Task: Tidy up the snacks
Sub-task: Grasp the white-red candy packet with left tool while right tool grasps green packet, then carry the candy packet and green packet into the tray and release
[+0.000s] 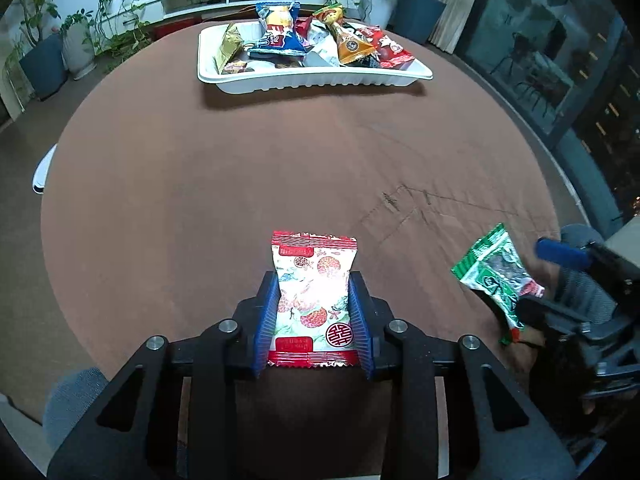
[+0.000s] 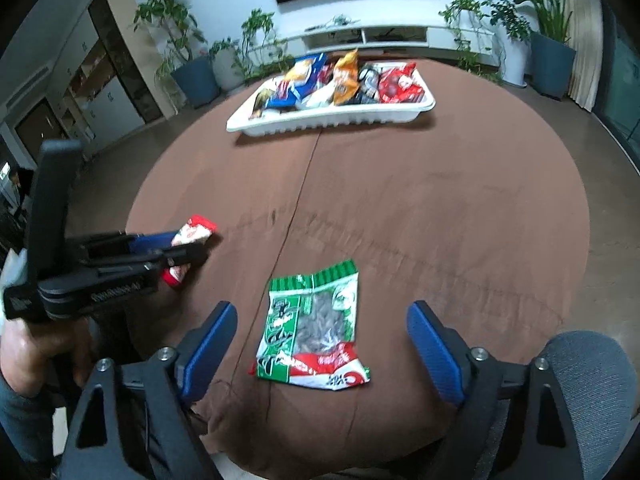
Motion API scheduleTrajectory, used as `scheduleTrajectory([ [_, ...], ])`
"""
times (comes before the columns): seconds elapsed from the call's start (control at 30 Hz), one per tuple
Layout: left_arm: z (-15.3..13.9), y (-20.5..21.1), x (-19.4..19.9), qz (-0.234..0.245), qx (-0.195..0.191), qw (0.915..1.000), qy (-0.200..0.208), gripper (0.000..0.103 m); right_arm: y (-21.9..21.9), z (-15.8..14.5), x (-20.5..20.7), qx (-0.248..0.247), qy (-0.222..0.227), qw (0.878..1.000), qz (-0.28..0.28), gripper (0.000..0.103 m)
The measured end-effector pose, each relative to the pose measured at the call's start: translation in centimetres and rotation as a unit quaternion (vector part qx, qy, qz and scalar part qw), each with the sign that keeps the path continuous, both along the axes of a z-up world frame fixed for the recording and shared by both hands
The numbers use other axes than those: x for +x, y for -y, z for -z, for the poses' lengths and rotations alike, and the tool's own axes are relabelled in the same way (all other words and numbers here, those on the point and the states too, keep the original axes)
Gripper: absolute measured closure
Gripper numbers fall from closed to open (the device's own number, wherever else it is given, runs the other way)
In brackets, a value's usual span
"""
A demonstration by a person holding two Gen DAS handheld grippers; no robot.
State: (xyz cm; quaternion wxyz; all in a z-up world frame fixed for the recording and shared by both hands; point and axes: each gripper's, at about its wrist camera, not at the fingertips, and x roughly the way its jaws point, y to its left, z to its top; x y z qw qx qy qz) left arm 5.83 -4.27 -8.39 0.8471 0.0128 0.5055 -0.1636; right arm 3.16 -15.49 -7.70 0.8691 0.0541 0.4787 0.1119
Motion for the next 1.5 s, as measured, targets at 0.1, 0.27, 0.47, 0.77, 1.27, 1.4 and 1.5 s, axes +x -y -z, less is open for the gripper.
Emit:
scheduleTrajectory([
  [0.1, -0.2, 0.2, -0.4, 0.005, -0.009, 0.9999, 0.002, 0.071, -0.4, 0.7, 0.2, -0.011, -0.013, 1.0, -0.002, 0.02],
  [0.27, 0.2, 1.0, -0.8, 0.016, -0.016, 0.9997, -0.003, 0.071, -0.9, 1.6, 0.4, -0.036, -0.031, 0.999, -0.013, 0.023],
  [0.47, 0.2, 1.3, -1.0, 0.023, -0.018, 0.9996, -0.001, 0.071, -1.7, 1.7, 0.4, -0.072, -0.028, 0.996, -0.035, 0.034],
  [0.77, 0.3, 1.4, -1.0, 0.028, -0.021, 0.9994, -0.001, 0.071, -1.7, 1.5, 0.6, -0.08, -0.037, 0.995, -0.05, 0.052],
  [1.27, -0.4, 0.6, -1.0, 0.024, -0.05, 0.9985, 0.001, 0.071, 0.4, 0.7, 1.2, -0.009, -0.05, 0.998, -0.034, 0.064],
  [1.4, -0.3, 0.5, -0.9, 0.023, -0.06, 0.9979, -0.003, 0.071, 0.6, 0.7, 1.1, 0.004, -0.051, 0.998, -0.033, 0.064],
  [1.5, -0.4, 0.5, -1.0, 0.023, -0.065, 0.9976, -0.004, 0.071, 0.7, 0.7, 1.1, 0.012, -0.05, 0.998, -0.031, 0.064],
])
